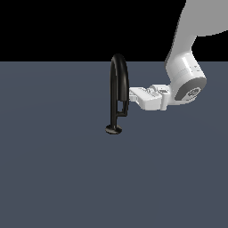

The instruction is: Turn on the faucet by rotating a designated handle.

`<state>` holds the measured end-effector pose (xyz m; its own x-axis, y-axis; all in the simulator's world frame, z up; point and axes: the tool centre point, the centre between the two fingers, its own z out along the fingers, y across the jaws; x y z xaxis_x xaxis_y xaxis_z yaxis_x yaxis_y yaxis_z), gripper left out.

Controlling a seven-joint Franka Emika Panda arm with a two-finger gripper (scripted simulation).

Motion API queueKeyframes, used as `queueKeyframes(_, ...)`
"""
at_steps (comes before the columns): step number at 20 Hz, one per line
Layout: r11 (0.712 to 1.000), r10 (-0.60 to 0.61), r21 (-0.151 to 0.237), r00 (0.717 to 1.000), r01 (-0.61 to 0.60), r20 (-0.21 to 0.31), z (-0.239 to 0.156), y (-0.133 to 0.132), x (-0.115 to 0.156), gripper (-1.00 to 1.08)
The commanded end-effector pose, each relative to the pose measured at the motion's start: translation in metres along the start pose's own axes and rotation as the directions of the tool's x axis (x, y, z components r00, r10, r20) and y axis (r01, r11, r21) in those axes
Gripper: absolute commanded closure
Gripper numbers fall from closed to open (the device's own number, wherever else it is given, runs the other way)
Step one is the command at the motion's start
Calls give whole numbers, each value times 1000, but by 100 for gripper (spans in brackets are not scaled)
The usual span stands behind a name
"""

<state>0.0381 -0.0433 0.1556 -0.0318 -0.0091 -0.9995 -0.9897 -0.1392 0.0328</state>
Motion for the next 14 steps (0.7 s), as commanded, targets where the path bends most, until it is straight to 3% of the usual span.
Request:
queueKeyframes(1, 1000, 3, -6, 1000, -3, 4, 0, 9, -3, 108)
queueKeyframes(4, 1000, -1, -1, 1000, 1, 1, 0, 7, -3, 108)
queueKeyframes(14, 1000, 1, -4, 1000, -1, 3, 0, 39, 10, 108)
